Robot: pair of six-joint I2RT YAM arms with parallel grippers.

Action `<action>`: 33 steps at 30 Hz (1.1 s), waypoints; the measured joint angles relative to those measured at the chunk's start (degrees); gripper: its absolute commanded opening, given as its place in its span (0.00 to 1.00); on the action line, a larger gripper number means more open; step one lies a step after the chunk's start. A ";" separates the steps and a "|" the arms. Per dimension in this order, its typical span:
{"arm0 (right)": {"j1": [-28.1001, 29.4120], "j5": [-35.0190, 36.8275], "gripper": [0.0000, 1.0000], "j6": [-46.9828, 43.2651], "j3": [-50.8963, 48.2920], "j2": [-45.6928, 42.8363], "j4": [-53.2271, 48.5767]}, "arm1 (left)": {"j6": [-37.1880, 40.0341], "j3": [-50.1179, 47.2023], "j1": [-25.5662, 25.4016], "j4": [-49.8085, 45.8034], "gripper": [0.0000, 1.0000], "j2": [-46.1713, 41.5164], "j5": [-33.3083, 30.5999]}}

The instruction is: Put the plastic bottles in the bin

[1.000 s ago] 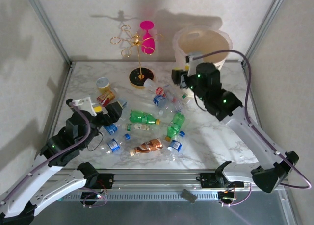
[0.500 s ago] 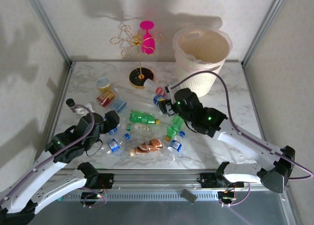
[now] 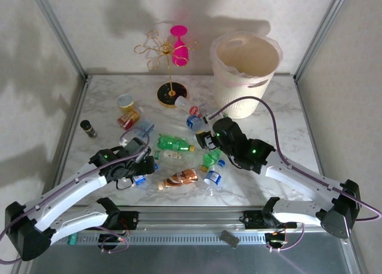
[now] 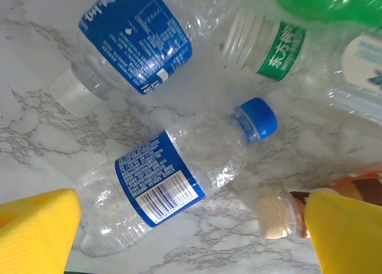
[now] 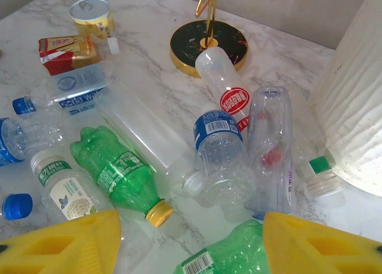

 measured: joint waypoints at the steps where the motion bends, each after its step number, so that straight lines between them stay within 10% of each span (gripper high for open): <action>1: 0.00 0.00 0.65 -0.09 -0.35 -0.15 0.15 | 0.07 -0.04 -0.24 0.00 0.96 0.68 0.13; 33: 0.02 -3.65 0.66 1.99 -3.98 -0.61 6.47 | -2.08 -5.09 -2.43 7.65 0.88 12.70 0.22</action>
